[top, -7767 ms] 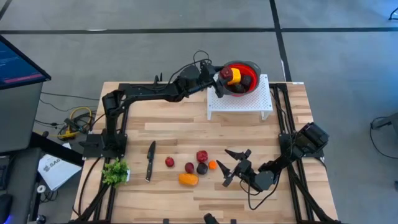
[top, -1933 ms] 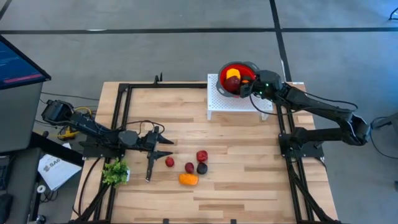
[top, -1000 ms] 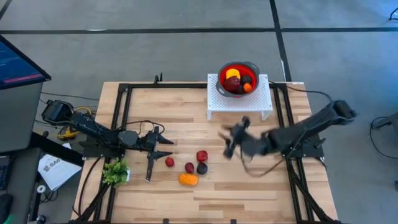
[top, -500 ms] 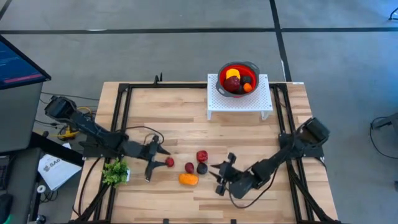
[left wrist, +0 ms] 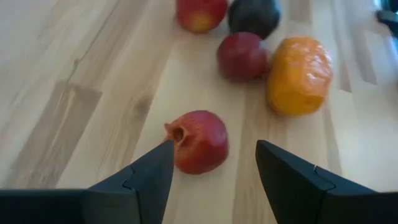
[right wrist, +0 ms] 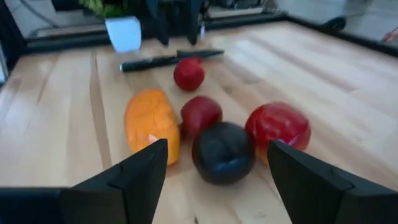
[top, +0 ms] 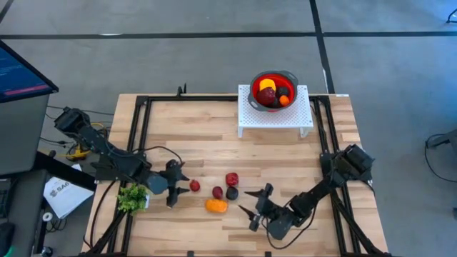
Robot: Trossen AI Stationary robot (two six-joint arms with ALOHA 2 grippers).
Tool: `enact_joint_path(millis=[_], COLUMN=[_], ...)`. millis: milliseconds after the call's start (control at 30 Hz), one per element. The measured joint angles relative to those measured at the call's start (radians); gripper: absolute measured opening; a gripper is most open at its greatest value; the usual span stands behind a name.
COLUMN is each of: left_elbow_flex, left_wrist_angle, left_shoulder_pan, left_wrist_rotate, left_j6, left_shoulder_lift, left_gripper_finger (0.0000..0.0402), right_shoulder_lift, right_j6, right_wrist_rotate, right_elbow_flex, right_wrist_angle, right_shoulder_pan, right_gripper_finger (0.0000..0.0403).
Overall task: Pick & Place Fruit
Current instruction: Put the left red pomegranate into the orange strainer bowl on the shelf
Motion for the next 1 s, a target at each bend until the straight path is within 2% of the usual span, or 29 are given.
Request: enact_joint_path(millis=[100, 233, 400, 533, 700, 800, 1000], left_elbow_flex=[0.000, -0.001, -0.001, -0.001, -0.001, -0.001, -0.001], left_wrist_angle=[0.010, 0.051, 0.194, 0.248, 0.273, 0.276, 0.327], left_shoulder_pan=[0.011, 0.029, 0.049, 0.058, 0.057, 0.057, 0.057], left_wrist_rotate=[-0.001, 0.002, 0.005, 0.026, 0.017, 0.007, 0.005], left_j6=[-0.064, -0.131, -0.139, -0.140, -0.139, -0.132, -0.015], left_shoulder_lift=[0.038, 0.108, 0.212, 0.294, 0.347, 0.350, 0.351], left_gripper_finger=[0.0231, 0.0268, 0.0317, 0.0329, 0.0294, 0.0257, 0.0174], right_shoulder_lift=[0.000, 0.000, 0.000, 0.000, 0.000, 0.000, 0.000], right_j6=[-0.022, -0.027, -0.033, -0.034, -0.034, -0.034, -0.034], right_wrist_rotate=[0.054, 0.062, 0.062, 0.062, 0.062, 0.061, 0.047], right_elbow_flex=[0.000, 0.000, 0.000, 0.000, 0.000, 0.000, 0.000], right_wrist_angle=[0.031, 0.034, 0.035, 0.034, 0.034, 0.034, 0.034], right_shoulder_pan=[0.009, 0.007, -0.002, -0.007, -0.017, -0.017, -0.002], right_gripper_finger=[0.0271, 0.0271, 0.0271, 0.0271, 0.0271, 0.0271, 0.0271])
